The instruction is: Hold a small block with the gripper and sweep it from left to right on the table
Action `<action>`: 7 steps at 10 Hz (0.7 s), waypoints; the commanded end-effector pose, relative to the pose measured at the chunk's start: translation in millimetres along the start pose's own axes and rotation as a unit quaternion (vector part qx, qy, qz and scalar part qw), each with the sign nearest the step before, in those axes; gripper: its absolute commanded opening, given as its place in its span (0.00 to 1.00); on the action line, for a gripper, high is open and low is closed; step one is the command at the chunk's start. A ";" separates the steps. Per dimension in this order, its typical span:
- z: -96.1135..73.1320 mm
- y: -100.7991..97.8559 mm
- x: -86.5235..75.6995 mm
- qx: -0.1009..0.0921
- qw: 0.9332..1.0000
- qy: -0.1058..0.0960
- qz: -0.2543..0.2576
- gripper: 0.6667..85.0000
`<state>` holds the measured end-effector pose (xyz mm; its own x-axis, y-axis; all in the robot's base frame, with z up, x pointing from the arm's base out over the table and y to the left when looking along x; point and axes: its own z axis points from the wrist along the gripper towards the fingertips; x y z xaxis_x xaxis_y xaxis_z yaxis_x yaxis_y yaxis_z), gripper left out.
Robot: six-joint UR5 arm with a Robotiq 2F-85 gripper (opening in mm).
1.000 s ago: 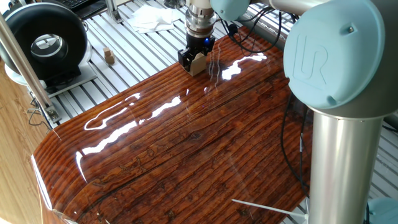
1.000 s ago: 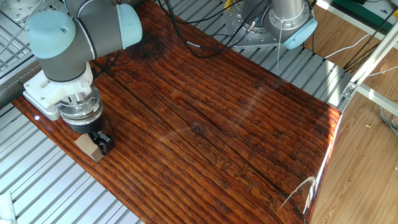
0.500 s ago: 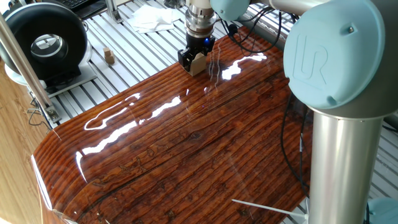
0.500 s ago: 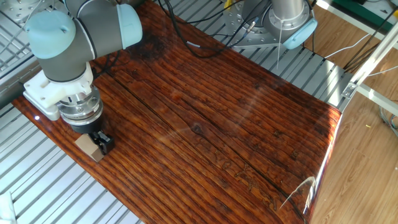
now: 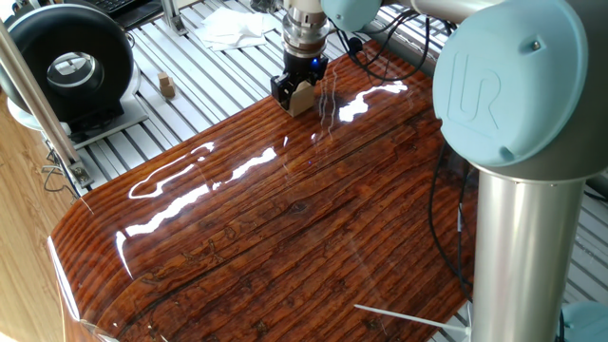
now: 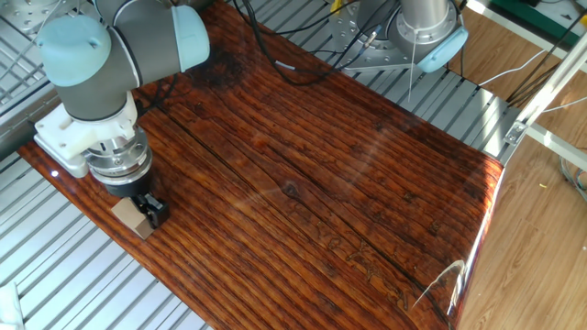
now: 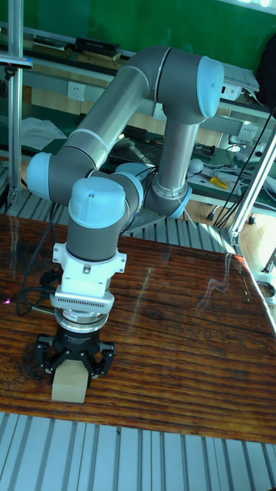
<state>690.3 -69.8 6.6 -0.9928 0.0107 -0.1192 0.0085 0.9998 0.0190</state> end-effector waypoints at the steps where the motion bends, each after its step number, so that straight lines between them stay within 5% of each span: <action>1: -0.9 1.8 -1.0 -0.005 1.000 -0.001 0.005 0.00; 7: -1.5 3.8 -1.4 -0.005 1.000 0.000 0.009 0.00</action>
<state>690.4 -67.7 6.9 -0.9930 0.0170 -0.1173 0.0147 0.9997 0.0201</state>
